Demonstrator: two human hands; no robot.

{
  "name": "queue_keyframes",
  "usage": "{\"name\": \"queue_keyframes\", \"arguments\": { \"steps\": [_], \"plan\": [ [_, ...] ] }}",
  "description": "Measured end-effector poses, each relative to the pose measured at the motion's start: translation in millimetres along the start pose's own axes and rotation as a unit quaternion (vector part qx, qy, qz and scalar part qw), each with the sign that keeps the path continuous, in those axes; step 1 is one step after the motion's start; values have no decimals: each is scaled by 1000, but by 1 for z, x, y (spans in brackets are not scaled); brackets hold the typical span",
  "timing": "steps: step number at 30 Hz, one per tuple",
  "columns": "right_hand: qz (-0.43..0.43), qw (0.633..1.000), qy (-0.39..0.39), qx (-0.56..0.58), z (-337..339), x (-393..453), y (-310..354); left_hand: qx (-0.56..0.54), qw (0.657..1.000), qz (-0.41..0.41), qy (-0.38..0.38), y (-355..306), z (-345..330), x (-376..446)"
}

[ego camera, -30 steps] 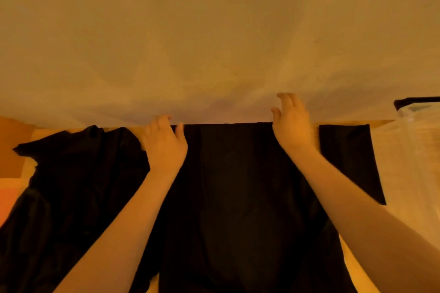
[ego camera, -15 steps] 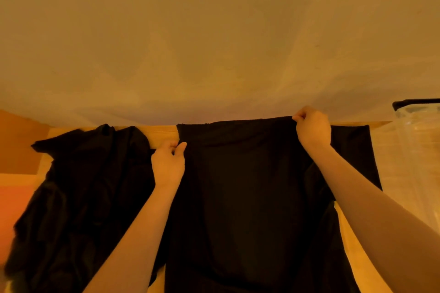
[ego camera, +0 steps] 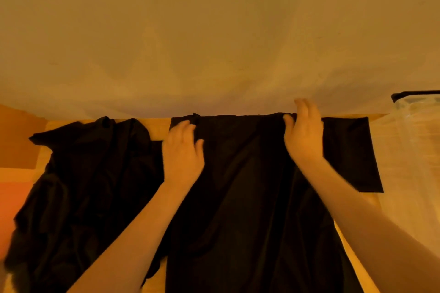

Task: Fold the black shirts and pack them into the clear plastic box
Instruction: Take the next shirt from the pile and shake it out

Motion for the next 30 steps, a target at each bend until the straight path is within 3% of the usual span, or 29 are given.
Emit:
{"name": "queue_keyframes", "arguments": {
  "steps": [2,5,8,11,16,20,22,25,28,30],
  "plan": [
    [28,998,63,-9,-11,-46,-3,15,994,-76,81,-14,-23,-6],
    [48,984,145,-92,-29,-102,-38,70,987,-59,132,13,-37,-3],
    [48,971,174,-156,-30,-113,-76,107,979,-65,161,31,-39,5],
    [50,979,167,-103,-9,-117,-74,115,974,-69,180,24,-36,4],
    [-58,991,101,70,52,-169,-95,-20,997,-7,80,-11,9,-77],
    [-228,956,105,150,73,-242,-162,-131,985,107,-41,-16,40,-207],
    [-285,936,108,177,79,-277,-192,-181,944,266,-71,-6,40,-275],
    [-358,901,138,200,75,-307,-213,-265,834,482,-40,13,9,-358],
    [-381,880,137,247,74,-320,-212,-385,786,481,52,1,-17,-375],
    [-442,852,111,259,72,-335,-220,-443,758,477,38,-11,-20,-374]
  ]
}}
Point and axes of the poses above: each hand's wrist, its own x-axis towards the middle knuckle, its own z-axis out of the back of the hand, y = z × x, the point moved 7 cm from there along x, towards the middle knuckle, and after that the axes turned 10 degrees about -z, right-handed, at the moved point
